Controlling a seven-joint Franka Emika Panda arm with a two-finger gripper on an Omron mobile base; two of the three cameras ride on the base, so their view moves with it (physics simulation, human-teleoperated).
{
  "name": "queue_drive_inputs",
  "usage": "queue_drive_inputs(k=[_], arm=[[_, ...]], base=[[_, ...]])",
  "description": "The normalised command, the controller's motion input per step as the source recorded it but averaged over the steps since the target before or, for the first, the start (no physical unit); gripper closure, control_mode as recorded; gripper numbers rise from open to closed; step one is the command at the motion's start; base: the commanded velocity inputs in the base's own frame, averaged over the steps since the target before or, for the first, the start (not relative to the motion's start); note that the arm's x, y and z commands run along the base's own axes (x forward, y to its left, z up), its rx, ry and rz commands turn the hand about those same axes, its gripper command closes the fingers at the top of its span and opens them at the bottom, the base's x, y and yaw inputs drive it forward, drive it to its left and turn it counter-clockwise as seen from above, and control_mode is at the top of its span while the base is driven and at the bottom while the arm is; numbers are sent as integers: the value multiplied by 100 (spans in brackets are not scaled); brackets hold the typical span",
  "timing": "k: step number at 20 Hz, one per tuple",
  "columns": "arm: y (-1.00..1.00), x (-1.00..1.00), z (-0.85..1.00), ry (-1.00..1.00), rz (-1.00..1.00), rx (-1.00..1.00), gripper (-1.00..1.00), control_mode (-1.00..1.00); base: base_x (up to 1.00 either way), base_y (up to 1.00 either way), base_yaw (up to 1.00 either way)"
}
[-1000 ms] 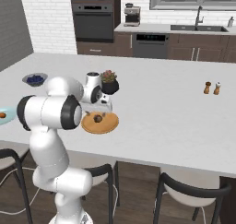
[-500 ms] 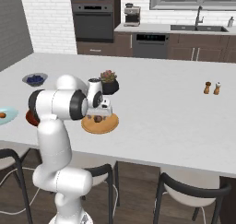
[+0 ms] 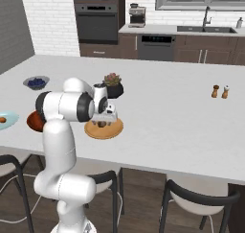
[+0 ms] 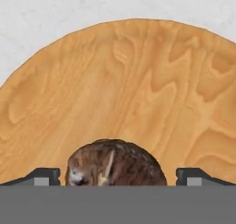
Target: Pick the chicken drumstick and mushroom from their plates and place them in the bowl. Then put the bowl in the fridge.
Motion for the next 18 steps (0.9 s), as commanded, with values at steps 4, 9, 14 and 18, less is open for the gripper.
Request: queue_drive_inputs(k=[4, 9, 14, 18], arm=[[0, 7, -26, 0, 0, 0, -100, -100], [0, 3, -13, 0, 0, 0, 100, -100], [0, 0, 0, 0, 0, 0, 100, -100], [0, -11, 0, -1, 0, 0, 100, -100]], base=[[0, 0, 0], [0, 0, 0], [0, 0, 0], [0, 0, 0]])
